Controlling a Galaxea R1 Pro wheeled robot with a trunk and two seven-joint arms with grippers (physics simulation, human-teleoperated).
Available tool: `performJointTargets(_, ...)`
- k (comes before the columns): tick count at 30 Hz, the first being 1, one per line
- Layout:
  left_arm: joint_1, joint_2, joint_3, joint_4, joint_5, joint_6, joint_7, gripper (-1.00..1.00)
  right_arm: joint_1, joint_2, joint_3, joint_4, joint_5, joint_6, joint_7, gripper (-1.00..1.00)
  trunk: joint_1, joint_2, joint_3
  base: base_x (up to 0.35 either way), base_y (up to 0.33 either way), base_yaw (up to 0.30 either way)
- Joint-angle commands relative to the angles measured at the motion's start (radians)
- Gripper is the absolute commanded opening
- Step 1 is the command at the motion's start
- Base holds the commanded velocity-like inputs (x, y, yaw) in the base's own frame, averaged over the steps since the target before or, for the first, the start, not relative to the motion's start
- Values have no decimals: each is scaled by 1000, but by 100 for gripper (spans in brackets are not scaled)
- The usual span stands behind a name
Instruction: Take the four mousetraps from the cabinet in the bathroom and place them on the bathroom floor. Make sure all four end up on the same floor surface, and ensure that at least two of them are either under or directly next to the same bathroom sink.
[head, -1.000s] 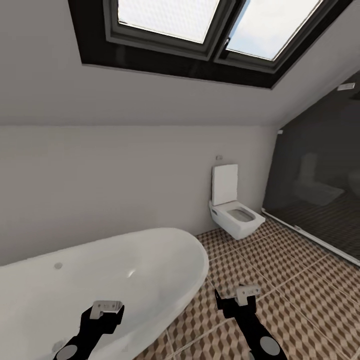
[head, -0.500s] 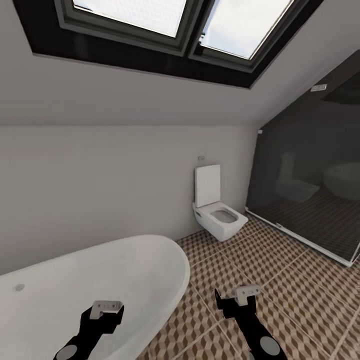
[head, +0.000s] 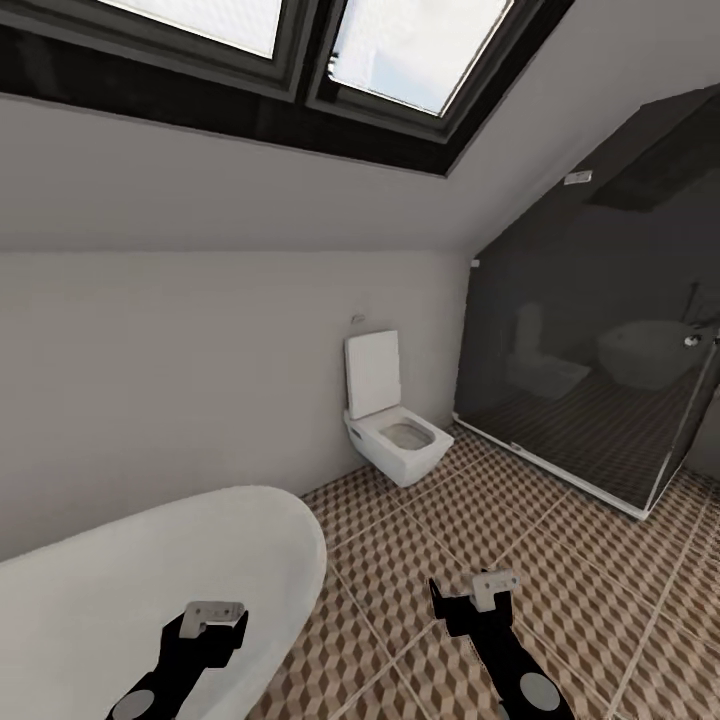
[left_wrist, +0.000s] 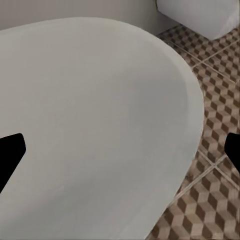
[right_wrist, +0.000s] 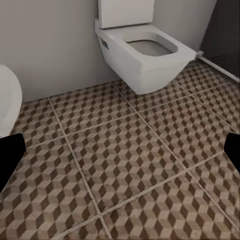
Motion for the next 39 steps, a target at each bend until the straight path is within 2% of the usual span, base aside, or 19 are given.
performJointTargets(1, 0, 0, 0, -2, 0, 6, 0, 100, -1, 0, 1, -1, 10, 6, -1, 100, 0, -1, -1, 13, -281, -192)
performJointTargets(26, 0, 0, 0, -3, 0, 6, 0, 100, -1, 0, 1, -1, 10, 6, -1, 100, 0, -1, -1, 11, -285, -197)
performJointTargets(39, 0, 0, 0, -3, 0, 6, 0, 100, -1, 0, 1, -2, 10, 6, -2, 100, 0, -1, -5, 192, -218, -196)
